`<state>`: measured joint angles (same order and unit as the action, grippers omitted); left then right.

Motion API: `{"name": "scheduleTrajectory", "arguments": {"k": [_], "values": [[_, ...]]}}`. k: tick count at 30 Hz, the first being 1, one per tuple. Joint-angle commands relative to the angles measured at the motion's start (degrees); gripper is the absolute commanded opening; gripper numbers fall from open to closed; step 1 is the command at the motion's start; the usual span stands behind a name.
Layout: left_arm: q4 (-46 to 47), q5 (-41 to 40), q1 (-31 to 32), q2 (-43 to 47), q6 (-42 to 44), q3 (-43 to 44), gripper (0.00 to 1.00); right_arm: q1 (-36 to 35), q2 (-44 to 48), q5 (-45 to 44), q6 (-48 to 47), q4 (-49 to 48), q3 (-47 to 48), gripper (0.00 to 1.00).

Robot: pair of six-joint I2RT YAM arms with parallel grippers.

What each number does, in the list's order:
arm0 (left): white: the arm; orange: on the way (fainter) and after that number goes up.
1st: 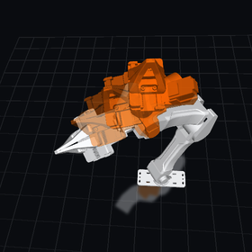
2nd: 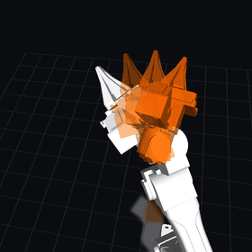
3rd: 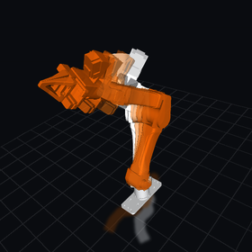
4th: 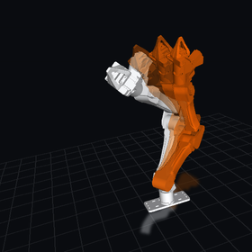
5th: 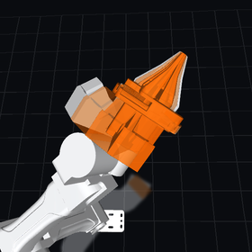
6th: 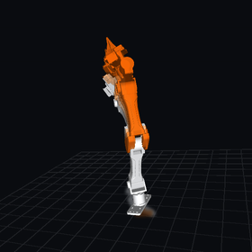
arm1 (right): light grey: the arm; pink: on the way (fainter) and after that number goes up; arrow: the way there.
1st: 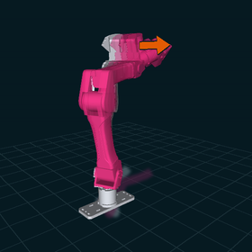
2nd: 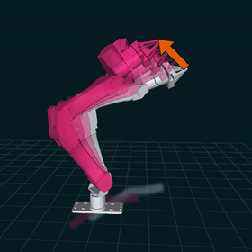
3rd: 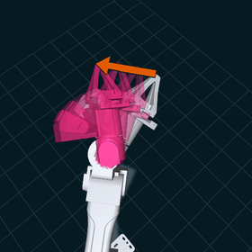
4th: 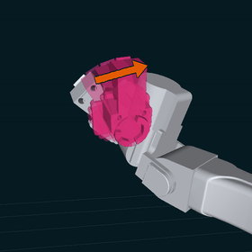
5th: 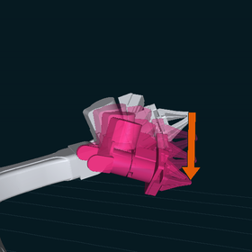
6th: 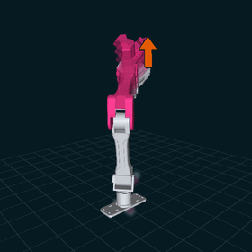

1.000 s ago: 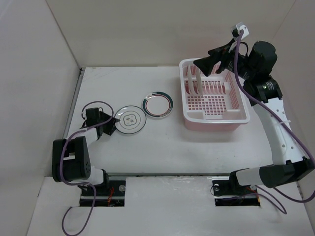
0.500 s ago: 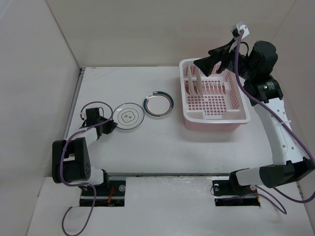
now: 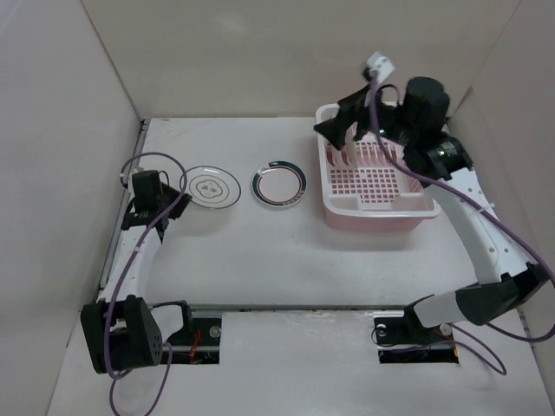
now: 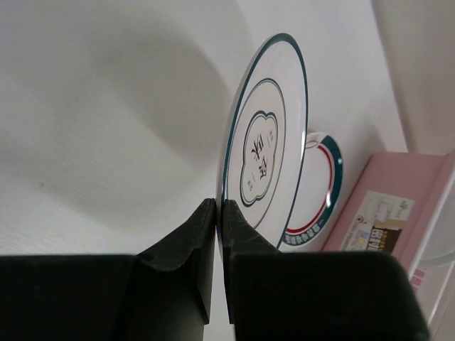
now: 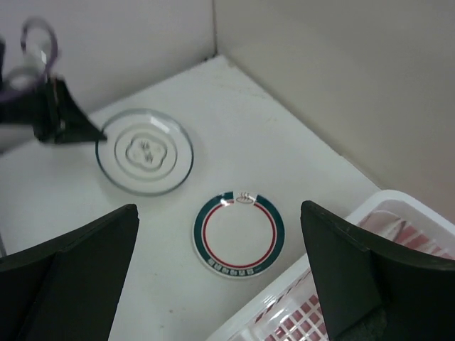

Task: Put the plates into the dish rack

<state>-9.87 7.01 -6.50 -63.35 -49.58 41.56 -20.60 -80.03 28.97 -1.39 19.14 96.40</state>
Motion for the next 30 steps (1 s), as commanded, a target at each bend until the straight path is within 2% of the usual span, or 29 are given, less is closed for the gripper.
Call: {"name": "scheduleTrajectory", "arguments": {"k": [1,3,6,10,20,25,30], "values": [[-5.49,0.55,-0.09,-1.06,2.91,9.49,0.00,-10.66,-1.97,-7.84,-17.19,6.60,0.99,1.00],[-10.49,2.57,-0.09,-3.60,2.91,13.00,0.00,-19.42,-3.11,-17.83,-22.93,8.02,-0.24,1.00],[-17.52,5.12,-0.09,-7.47,2.91,19.77,0.00,-28.23,-6.09,-29.10,-30.06,8.73,-1.74,1.00],[-22.90,8.46,-0.09,-10.21,0.72,25.05,0.00,-33.43,-9.79,-33.61,-33.94,7.50,-3.24,1.00],[-26.34,17.77,-0.09,-9.87,-2.19,30.33,0.00,-37.58,-21.12,-35.04,-35.79,6.35,2.38,0.99],[-26.34,19.01,-0.09,-7.93,-2.80,30.33,0.00,-37.58,-25.61,-36.96,-35.09,5.83,7.04,0.92],[-26.87,20.15,0.52,-6.78,-2.80,29.81,0.00,-37.58,-27.72,-39.95,-34.47,3.37,8.45,0.92]]}}
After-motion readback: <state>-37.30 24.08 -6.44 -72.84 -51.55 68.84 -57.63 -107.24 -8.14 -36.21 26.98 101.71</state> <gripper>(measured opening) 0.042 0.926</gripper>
